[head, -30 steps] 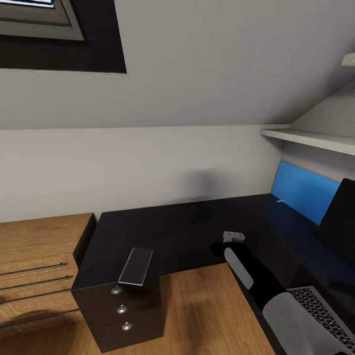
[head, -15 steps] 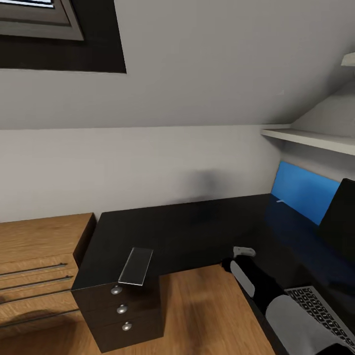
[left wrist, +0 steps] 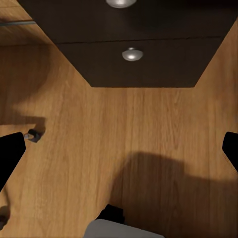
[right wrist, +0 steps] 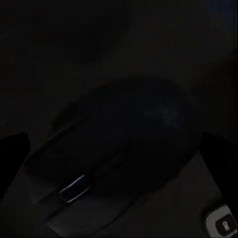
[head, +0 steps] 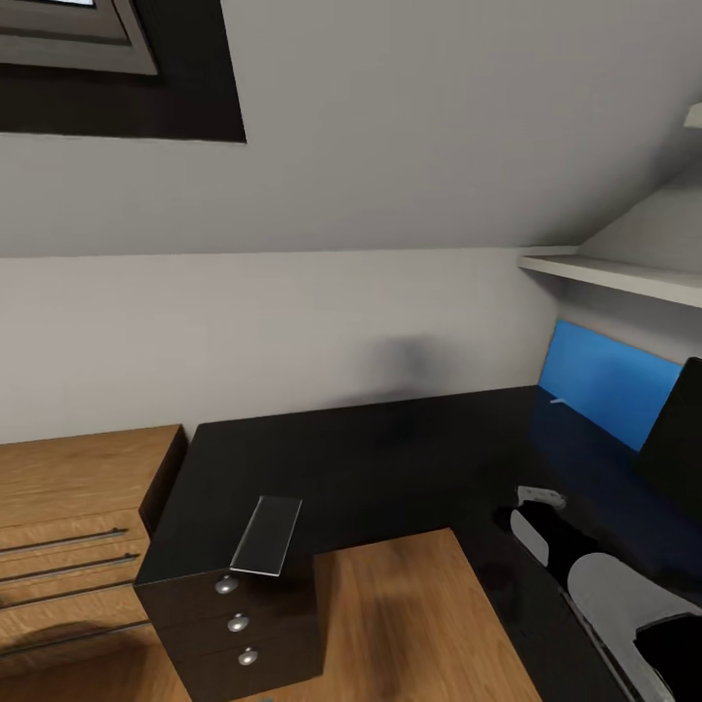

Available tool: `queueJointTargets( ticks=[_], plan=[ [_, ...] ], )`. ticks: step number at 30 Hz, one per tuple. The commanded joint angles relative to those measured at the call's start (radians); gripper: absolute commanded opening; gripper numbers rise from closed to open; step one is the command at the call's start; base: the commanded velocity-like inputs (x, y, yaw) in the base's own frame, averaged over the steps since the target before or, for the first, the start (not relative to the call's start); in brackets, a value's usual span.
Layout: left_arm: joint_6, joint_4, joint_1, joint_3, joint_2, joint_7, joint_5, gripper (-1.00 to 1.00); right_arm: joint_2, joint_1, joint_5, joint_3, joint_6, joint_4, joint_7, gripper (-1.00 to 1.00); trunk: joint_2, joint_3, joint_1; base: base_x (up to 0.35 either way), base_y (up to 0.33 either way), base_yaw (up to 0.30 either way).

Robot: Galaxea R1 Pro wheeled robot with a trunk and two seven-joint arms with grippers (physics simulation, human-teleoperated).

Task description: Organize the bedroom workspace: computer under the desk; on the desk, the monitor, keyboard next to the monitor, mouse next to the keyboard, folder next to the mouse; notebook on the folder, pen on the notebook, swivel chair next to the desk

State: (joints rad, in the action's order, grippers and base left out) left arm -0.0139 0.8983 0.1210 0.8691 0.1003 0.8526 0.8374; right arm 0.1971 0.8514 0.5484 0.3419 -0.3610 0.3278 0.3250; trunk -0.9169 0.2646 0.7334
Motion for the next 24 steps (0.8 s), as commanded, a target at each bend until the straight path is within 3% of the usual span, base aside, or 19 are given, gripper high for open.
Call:
queueJointTargets(
  ticks=[1, 10, 19, 24],
  plan=[
    [-0.001, 0.001, 0.002, 0.005, 0.001, 0.006, 0.006, 1.0, 0.003, 0.001, 0.01, 0.005, -0.006, 0.001, 0.007, -1.0, -0.001, 0.001, 0.0, 0.055, 0.0, 0.0],
    [-0.001, 0.001, 0.002, 0.005, 0.001, 0.006, 0.007, 1.0, 0.069, 0.028, 0.014, -0.01, -0.043, -0.072, 0.006, -1.0, -0.001, 0.001, 0.0, 0.084, 0.0, 0.0],
    [-0.003, 0.01, 0.002, 0.005, 0.001, 0.007, 0.006, 1.0, 0.095, 0.031, 0.013, -0.011, -0.051, -0.124, 0.004, -1.0, -0.001, 0.001, 0.0, 0.017, 0.0, 0.0],
    [-0.003, 0.028, 0.002, 0.005, 0.002, 0.007, 0.006, 1.0, 0.132, 0.031, 0.013, -0.009, -0.05, -0.13, 0.0, -1.0, -0.001, 0.001, 0.0, 0.0, 0.0, 0.0]
  ],
)
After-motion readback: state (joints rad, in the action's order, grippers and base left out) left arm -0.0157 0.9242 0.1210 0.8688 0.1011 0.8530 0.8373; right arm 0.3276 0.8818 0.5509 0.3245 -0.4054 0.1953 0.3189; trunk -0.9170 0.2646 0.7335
